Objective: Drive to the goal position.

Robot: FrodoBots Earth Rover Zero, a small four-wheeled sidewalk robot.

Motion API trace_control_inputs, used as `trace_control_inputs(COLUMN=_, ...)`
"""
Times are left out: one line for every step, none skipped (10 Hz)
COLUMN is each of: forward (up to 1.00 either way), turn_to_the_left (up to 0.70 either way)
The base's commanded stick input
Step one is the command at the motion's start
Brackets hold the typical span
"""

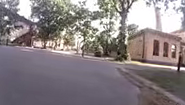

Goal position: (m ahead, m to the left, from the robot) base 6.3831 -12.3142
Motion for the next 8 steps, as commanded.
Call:
trace_control_inputs(forward=0.44, turn_to_the_left=0.06)
trace_control_inputs(forward=0.44, turn_to_the_left=0.07)
trace_control_inputs(forward=0.44, turn_to_the_left=0.15)
trace_control_inputs(forward=0.44, turn_to_the_left=0.2)
trace_control_inputs(forward=0.44, turn_to_the_left=0.26)
trace_control_inputs(forward=0.44, turn_to_the_left=0.1)
trace_control_inputs(forward=0.44, turn_to_the_left=0.06)
trace_control_inputs(forward=0.44, turn_to_the_left=0.02)
